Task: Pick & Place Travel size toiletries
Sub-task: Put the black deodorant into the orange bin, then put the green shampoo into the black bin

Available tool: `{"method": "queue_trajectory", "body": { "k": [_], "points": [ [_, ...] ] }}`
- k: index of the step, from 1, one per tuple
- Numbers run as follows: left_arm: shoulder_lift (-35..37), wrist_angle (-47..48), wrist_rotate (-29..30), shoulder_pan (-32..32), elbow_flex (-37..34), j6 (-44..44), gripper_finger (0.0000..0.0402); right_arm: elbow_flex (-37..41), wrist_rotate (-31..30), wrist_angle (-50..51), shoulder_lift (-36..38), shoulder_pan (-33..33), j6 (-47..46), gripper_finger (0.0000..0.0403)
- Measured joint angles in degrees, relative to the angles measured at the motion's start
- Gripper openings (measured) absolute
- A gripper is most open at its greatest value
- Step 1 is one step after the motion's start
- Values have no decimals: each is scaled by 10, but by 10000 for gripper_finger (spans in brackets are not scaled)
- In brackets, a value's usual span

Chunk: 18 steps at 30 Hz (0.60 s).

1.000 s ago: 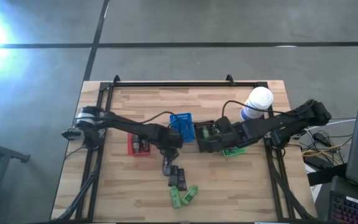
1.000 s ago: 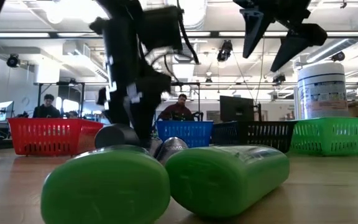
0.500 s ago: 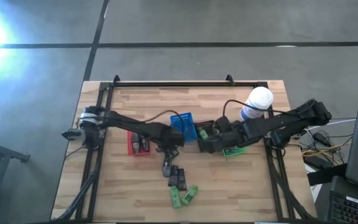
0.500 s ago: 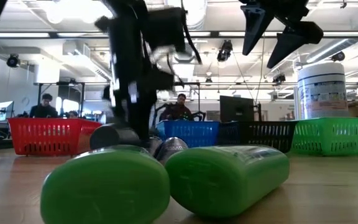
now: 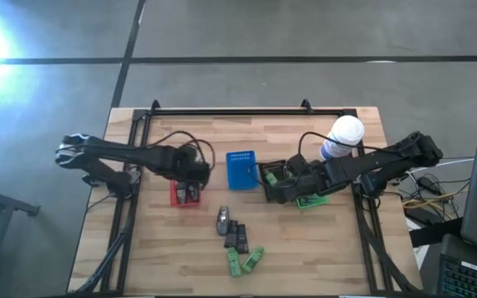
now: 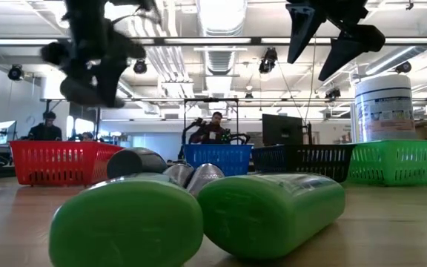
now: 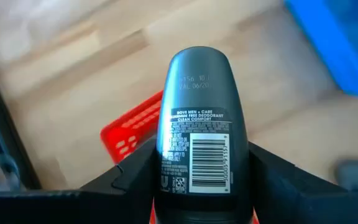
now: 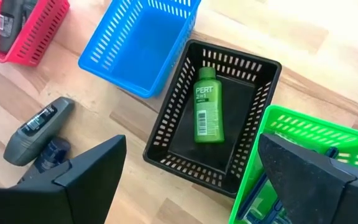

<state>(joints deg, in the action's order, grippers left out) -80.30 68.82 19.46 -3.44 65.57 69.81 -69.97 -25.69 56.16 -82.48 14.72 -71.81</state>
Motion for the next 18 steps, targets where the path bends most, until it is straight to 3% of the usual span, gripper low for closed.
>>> {"method": "queue_trajectory", "body": {
  "k": [4,9,13,18],
  "points": [
    [26,-56,2,0,-94,128,209,0,0,0,0,0,0,363],
    [39,-180,-22,6,-176,160,317,0,20,-19,-2,6,46,364],
    [51,-205,-38,5,-188,129,373,2,77,-67,-23,24,183,359],
    [84,-199,-40,3,-177,52,390,2,166,-159,-82,73,457,348]
  ]
}}
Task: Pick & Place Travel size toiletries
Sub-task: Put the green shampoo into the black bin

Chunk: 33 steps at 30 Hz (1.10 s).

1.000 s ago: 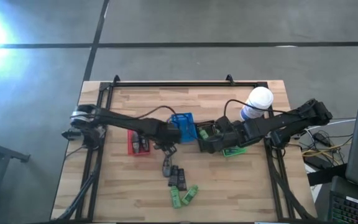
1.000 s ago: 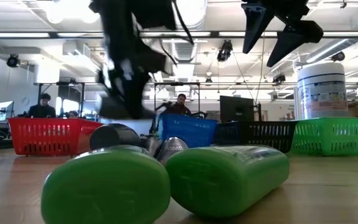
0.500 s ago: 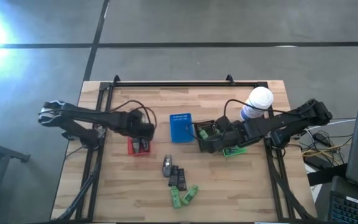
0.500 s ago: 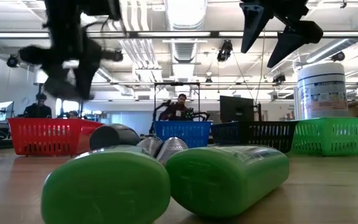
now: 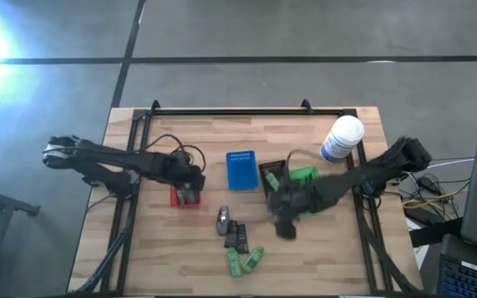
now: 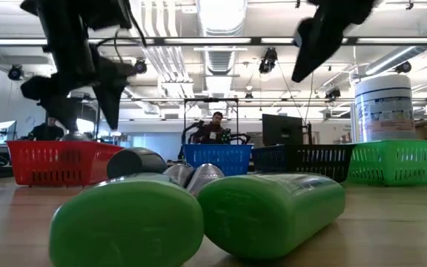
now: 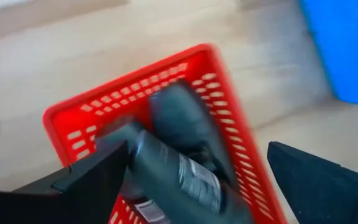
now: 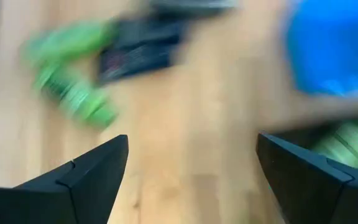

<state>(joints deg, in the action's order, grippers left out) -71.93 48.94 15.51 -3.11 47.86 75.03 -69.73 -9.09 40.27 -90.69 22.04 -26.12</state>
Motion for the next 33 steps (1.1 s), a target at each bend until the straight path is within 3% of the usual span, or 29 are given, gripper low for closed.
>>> {"method": "queue_trajectory", "body": {
  "k": [4,9,18,23,25,33],
  "points": [
    [34,12,-5,-1,14,-67,390,-6,39,-44,-67,50,190,337],
    [82,16,-6,-9,24,-122,390,-53,46,-60,-164,93,313,324],
    [139,17,-9,-17,24,-204,390,-212,50,-22,-315,74,264,296],
    [146,16,-3,-16,24,-246,390,-286,150,16,-382,60,263,279],
    [147,17,-3,-16,24,-257,390,-315,163,47,-402,59,265,271],
    [151,17,-5,-16,24,-290,390,-409,144,81,-448,61,353,241]
  ]
}}
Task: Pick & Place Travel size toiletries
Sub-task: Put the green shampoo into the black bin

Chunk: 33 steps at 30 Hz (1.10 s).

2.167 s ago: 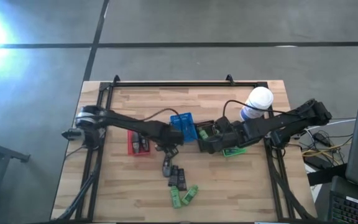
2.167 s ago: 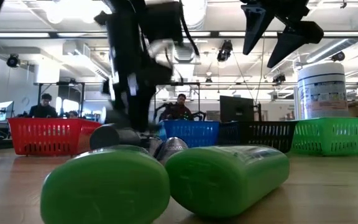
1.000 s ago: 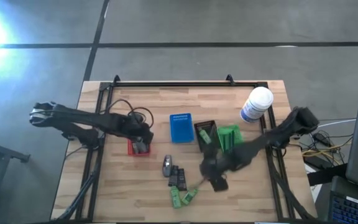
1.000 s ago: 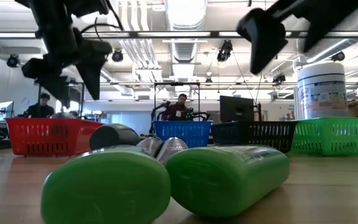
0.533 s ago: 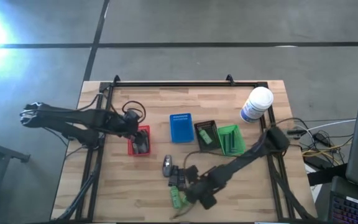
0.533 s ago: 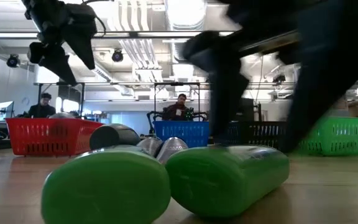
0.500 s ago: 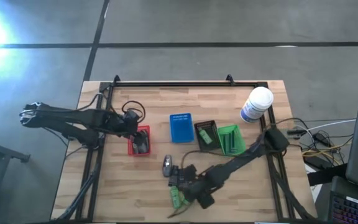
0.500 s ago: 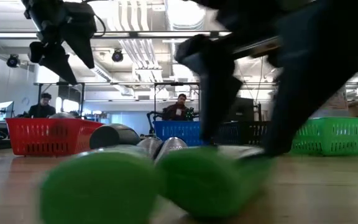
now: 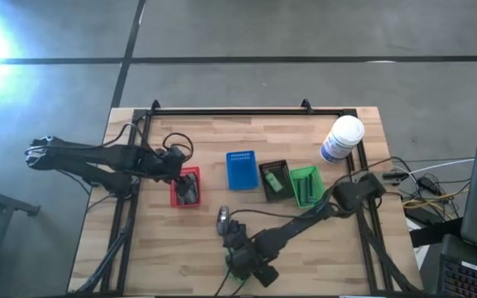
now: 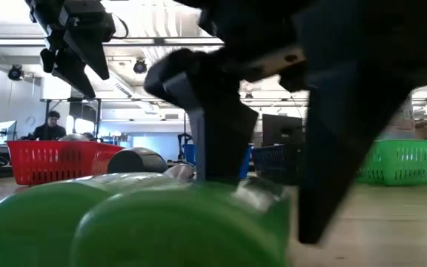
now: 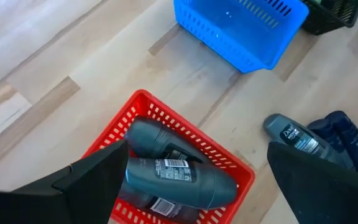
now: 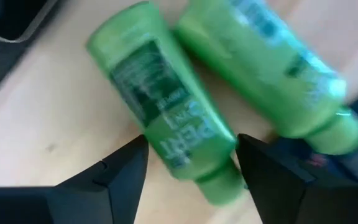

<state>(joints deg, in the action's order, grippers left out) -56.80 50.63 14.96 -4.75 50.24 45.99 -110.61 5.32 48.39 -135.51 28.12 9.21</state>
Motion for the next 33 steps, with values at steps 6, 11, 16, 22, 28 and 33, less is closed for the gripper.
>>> {"method": "queue_trajectory", "body": {
  "k": [6,11,16,22,28,33],
  "points": [
    [4,0,0,0,0,-16,390,-44,-63,37,-1,1,26,237],
    [6,0,0,0,0,-28,390,-59,-72,38,11,5,37,268],
    [8,0,0,0,0,-28,390,-60,-33,22,11,14,53,303],
    [9,0,0,0,0,-28,390,-42,-8,-8,1,22,61,322],
    [9,0,-1,0,0,-25,390,-40,-8,-19,-12,19,78,297],
    [13,-1,-1,0,-1,-19,390,-11,8,-18,-12,16,65,260]
  ]
}}
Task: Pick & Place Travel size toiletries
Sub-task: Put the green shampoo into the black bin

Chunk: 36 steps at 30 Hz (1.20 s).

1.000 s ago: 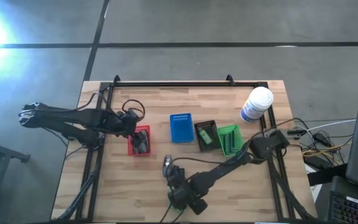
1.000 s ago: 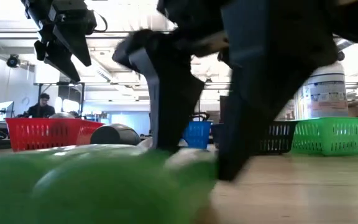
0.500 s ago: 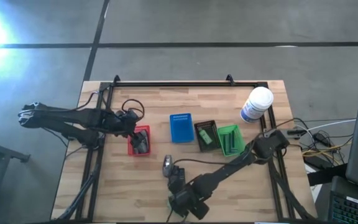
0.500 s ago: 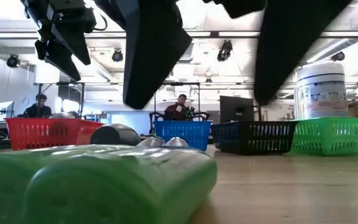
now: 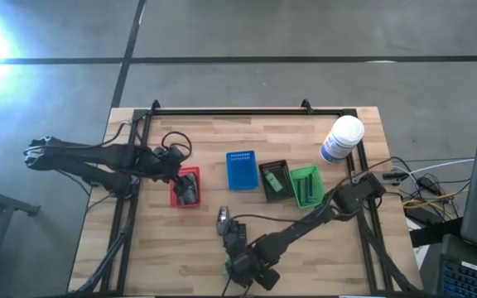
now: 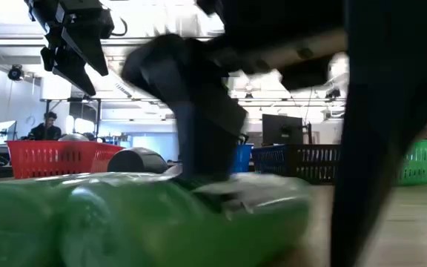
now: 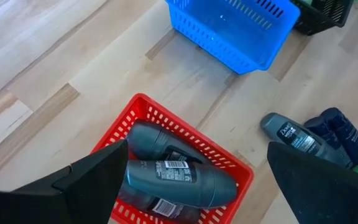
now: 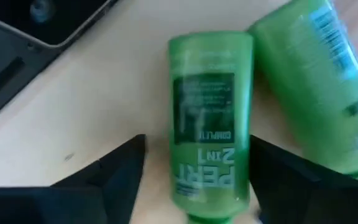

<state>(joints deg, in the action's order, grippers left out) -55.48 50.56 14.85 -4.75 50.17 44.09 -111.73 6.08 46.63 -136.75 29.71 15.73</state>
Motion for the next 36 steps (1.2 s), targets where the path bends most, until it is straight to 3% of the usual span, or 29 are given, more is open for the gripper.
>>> {"method": "queue_trajectory", "body": {
  "k": [8,13,16,19,24,26,30,36],
  "points": [
    [13,0,0,0,0,8,390,18,15,51,9,-3,-149,153],
    [21,0,0,0,0,9,390,7,17,108,35,-5,-303,145],
    [24,0,0,-4,0,4,390,26,5,145,94,-7,-433,145],
    [25,0,-5,-17,0,-31,390,72,-52,195,167,-9,-593,145],
    [25,-18,-8,-54,-1,-114,390,230,-105,237,312,-45,-947,145],
    [24,-38,-8,-70,-2,-145,390,299,-118,210,369,-73,-1039,145],
    [24,-96,-8,-94,-7,-195,390,403,-125,110,440,-146,-1085,148],
    [12,-140,-29,-114,-8,-270,390,490,-115,13,466,-246,-1036,152]
  ]
}}
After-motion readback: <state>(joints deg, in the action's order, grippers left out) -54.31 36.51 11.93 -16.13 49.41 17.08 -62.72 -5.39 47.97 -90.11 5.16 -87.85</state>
